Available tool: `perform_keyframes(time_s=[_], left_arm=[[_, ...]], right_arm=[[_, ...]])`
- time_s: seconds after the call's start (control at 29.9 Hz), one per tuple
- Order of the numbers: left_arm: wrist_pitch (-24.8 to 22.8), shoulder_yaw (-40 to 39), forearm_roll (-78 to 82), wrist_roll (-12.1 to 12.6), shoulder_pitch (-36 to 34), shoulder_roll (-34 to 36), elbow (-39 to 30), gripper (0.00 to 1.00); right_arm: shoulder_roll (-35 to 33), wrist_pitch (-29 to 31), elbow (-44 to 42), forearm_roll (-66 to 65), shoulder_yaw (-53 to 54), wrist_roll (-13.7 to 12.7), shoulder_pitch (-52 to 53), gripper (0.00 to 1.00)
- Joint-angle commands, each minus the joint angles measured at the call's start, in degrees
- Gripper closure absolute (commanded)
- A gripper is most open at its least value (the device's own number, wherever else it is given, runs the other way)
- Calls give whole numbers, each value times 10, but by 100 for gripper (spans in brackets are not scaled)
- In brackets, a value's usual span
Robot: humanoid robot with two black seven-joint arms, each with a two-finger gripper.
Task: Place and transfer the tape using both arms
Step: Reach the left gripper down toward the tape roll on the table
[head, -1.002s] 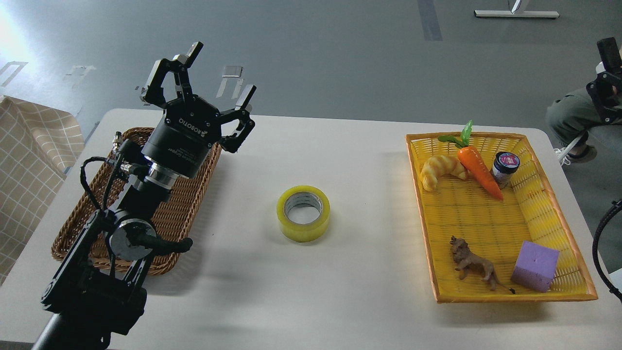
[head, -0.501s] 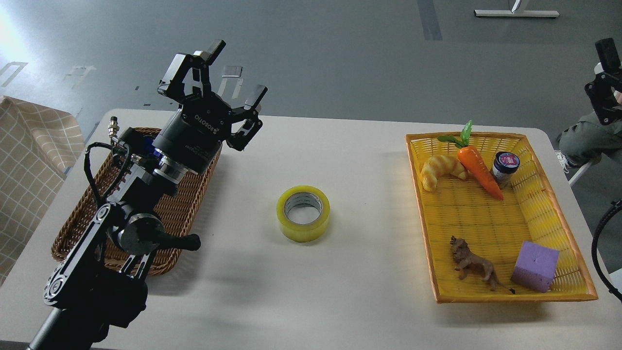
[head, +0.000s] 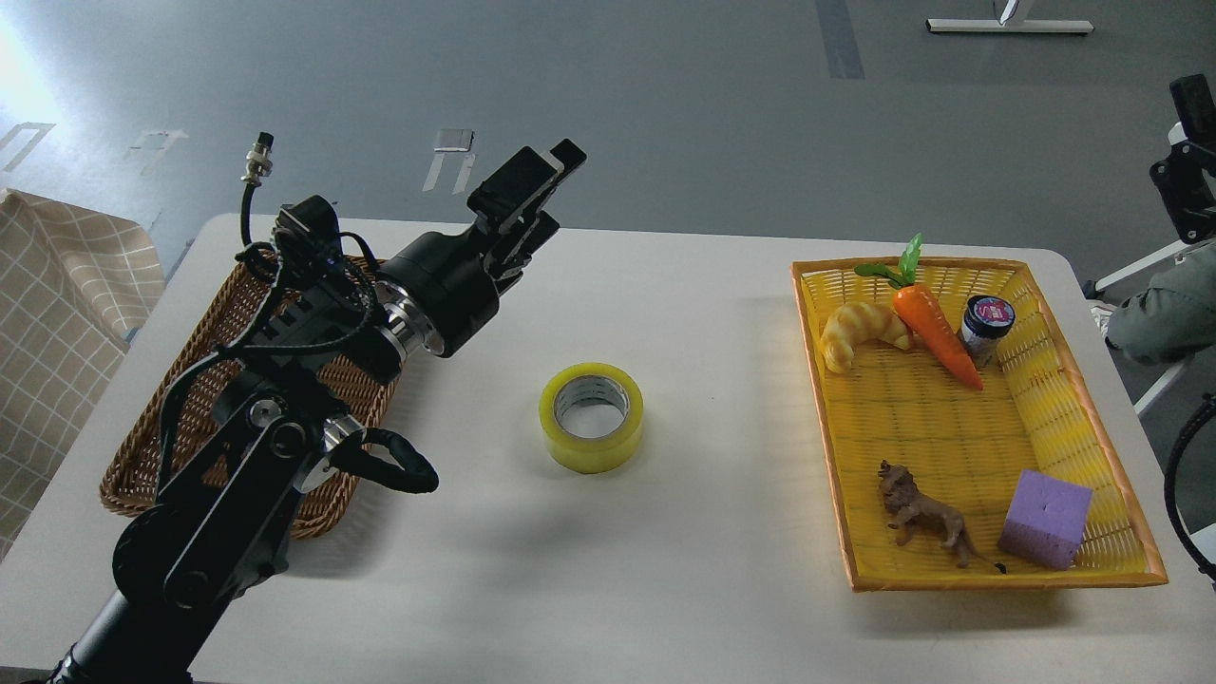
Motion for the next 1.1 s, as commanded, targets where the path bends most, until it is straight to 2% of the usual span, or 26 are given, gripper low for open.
perform_keyframes(time_s=[0.0, 0.13, 0.27, 0.37, 0.57, 0.74, 0.9, 1.07], left_arm=[[2, 26, 47, 32, 0, 3, 2, 0], [2, 46, 141, 33, 5, 3, 10, 0], [1, 69, 340, 27, 21, -8, 21, 0], [1, 85, 382, 26, 44, -10, 19, 0], [2, 108, 409, 1, 65, 10, 22, 0], [2, 108, 409, -2, 87, 5, 54, 0], [3, 110, 409, -4, 87, 1, 91, 0], [3, 111, 409, -25, 73, 4, 123, 0]], right_arm=[[0, 0, 3, 0, 1, -2, -1, 0], [0, 0, 2, 0, 2, -2, -1, 0], [0, 0, 0, 0, 2, -2, -1, 0], [0, 0, -1, 0, 2, -2, -1, 0], [0, 0, -1, 0, 2, -2, -1, 0], [1, 0, -3, 0, 3, -2, -2, 0], [4, 0, -3, 0, 3, -2, -5, 0], [5, 0, -3, 0, 3, -2, -5, 0]])
